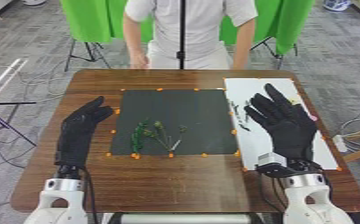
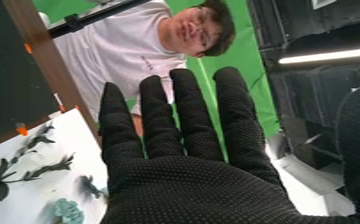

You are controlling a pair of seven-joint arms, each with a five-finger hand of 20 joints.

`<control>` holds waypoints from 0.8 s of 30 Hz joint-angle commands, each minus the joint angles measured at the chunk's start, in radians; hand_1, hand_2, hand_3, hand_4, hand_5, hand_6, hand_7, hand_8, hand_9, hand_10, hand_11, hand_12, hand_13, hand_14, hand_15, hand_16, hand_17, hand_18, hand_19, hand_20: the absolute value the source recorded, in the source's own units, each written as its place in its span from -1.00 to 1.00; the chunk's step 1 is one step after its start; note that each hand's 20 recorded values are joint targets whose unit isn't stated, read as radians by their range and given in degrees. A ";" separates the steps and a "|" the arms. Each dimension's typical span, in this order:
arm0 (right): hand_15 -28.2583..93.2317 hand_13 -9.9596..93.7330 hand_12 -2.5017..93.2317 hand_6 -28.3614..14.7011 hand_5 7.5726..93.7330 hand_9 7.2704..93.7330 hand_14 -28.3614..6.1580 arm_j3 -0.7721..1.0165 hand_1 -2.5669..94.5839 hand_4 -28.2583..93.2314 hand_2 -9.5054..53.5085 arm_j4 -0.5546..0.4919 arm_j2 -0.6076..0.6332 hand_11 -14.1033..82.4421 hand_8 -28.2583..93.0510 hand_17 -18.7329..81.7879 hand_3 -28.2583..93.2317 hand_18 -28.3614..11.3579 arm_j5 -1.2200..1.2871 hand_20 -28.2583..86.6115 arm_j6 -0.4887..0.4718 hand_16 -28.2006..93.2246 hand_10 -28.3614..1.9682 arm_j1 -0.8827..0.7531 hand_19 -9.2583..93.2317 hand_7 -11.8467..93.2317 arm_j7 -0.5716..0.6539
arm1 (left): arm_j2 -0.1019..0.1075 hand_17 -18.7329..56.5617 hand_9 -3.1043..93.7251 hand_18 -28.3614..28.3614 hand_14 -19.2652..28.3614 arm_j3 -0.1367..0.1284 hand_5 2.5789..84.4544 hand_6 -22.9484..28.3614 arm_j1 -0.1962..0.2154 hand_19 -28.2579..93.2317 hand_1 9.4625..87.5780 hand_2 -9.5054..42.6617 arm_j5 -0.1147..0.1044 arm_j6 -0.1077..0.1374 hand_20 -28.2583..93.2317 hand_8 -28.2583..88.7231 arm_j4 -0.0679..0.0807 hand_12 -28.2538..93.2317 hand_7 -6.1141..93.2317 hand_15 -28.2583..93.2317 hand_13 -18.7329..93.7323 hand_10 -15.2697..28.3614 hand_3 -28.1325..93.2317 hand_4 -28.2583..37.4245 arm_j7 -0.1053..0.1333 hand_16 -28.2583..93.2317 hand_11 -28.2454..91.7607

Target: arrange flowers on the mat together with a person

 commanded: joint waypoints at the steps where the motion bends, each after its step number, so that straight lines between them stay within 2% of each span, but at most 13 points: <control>1: -0.39 -0.21 -0.67 0.33 -0.21 -0.20 -0.11 0.002 -0.82 -0.80 -0.58 -0.014 -0.007 -0.61 -0.65 -0.25 0.72 -0.38 -0.026 -0.05 0.022 -0.26 -0.09 -0.024 -0.71 -0.64 -0.015 | -0.012 -0.45 0.04 0.47 0.59 -0.003 0.12 0.07 0.019 -0.45 -0.60 -0.93 0.001 0.005 -0.26 -0.60 -0.006 -0.27 -0.63 -0.23 -0.03 0.32 0.58 -0.72 -0.012 -0.46 -0.23; 5: -0.39 -0.21 -0.67 0.32 -0.21 -0.20 -0.12 0.012 -0.82 -0.80 -0.58 -0.012 -0.009 -0.61 -0.65 -0.25 0.73 -0.37 -0.032 -0.05 0.015 -0.26 -0.08 -0.028 -0.71 -0.64 -0.008 | -0.008 -0.44 0.04 0.46 0.59 -0.005 0.13 0.08 0.014 -0.45 -0.60 -0.93 -0.001 0.002 -0.26 -0.60 -0.008 -0.27 -0.64 -0.23 -0.03 0.33 0.57 -0.72 -0.015 -0.46 -0.23; 7: -0.39 -0.21 -0.67 0.32 -0.20 -0.20 -0.12 0.015 -0.82 -0.80 -0.58 -0.007 -0.005 -0.61 -0.65 -0.25 0.73 -0.36 -0.056 -0.05 0.021 -0.26 -0.08 -0.026 -0.71 -0.64 -0.013 | -0.008 -0.42 0.04 0.48 0.59 -0.011 0.13 0.08 0.019 -0.43 -0.60 -0.92 -0.014 -0.007 -0.26 -0.60 -0.011 -0.27 -0.64 -0.24 -0.03 0.33 0.57 -0.72 -0.024 -0.46 -0.23; 9: -0.39 -0.21 -0.67 0.30 -0.17 -0.20 -0.13 0.023 -0.82 -0.80 -0.58 -0.009 -0.004 -0.61 -0.65 -0.25 0.73 -0.36 -0.077 -0.04 0.024 -0.26 -0.08 -0.028 -0.71 -0.64 -0.014 | -0.001 -0.36 0.04 0.54 0.59 -0.008 0.13 0.08 0.023 -0.39 -0.59 -0.88 -0.028 0.001 -0.25 -0.60 -0.011 -0.27 -0.64 -0.24 -0.02 0.33 0.56 -0.73 -0.019 -0.46 -0.24; 12: -0.39 -0.21 -0.67 0.23 -0.12 -0.19 -0.12 0.031 -0.81 -0.80 -0.58 -0.009 -0.004 -0.61 -0.66 -0.24 0.73 -0.34 -0.078 -0.04 0.035 -0.26 -0.08 -0.026 -0.71 -0.65 -0.019 | 0.001 -0.33 0.04 0.57 0.60 0.003 0.13 0.08 0.012 -0.35 -0.59 -0.82 -0.035 0.014 -0.24 -0.60 -0.007 -0.27 -0.65 -0.25 -0.01 0.34 0.57 -0.73 -0.006 -0.47 -0.24; 14: -0.39 -0.20 -0.67 0.17 -0.10 -0.18 -0.11 0.030 -0.81 -0.80 -0.58 -0.009 -0.001 -0.61 -0.66 -0.22 0.72 -0.30 -0.078 -0.03 0.042 -0.27 -0.08 -0.025 -0.70 -0.66 -0.020 | 0.002 -0.32 0.05 0.56 0.60 0.008 0.14 0.09 0.005 -0.34 -0.60 -0.79 -0.043 0.010 -0.24 -0.60 -0.010 -0.27 -0.65 -0.24 0.00 0.36 0.57 -0.73 0.003 -0.47 -0.24; 17: -0.38 -0.18 -0.68 0.11 -0.09 -0.15 -0.05 0.021 -0.81 -0.80 -0.58 -0.005 0.003 -0.60 -0.66 -0.20 0.72 -0.28 -0.074 -0.01 0.040 -0.27 -0.07 -0.024 -0.69 -0.67 -0.008 | 0.001 -0.32 0.05 0.53 0.61 0.002 0.14 0.08 0.015 -0.35 -0.61 -0.78 -0.040 0.008 -0.25 -0.60 -0.021 -0.27 -0.65 -0.24 0.01 0.36 0.57 -0.74 0.006 -0.47 -0.23; 21: -0.37 -0.15 -0.68 0.09 -0.08 -0.13 -0.05 0.021 -0.80 -0.80 -0.57 -0.009 -0.008 -0.60 -0.66 -0.19 0.72 -0.27 -0.084 0.00 0.032 -0.28 -0.06 -0.034 -0.69 -0.67 0.000 | -0.002 -0.34 0.05 0.51 0.61 0.004 0.14 0.09 0.012 -0.38 -0.62 -0.79 -0.048 0.013 -0.25 -0.60 -0.019 -0.27 -0.65 -0.24 0.00 0.36 0.58 -0.75 -0.002 -0.47 -0.23; 24: -0.36 -0.14 -0.67 0.10 -0.06 -0.11 -0.08 0.016 -0.80 -0.80 -0.56 -0.010 -0.010 -0.59 -0.65 -0.19 0.72 -0.27 -0.081 0.01 0.052 -0.28 -0.08 -0.032 -0.70 -0.66 -0.001 | -0.005 -0.35 0.05 0.49 0.61 0.001 0.14 0.09 0.003 -0.39 -0.63 -0.80 -0.042 0.003 -0.26 -0.60 -0.016 -0.27 -0.65 -0.24 0.00 0.36 0.59 -0.76 -0.003 -0.47 -0.23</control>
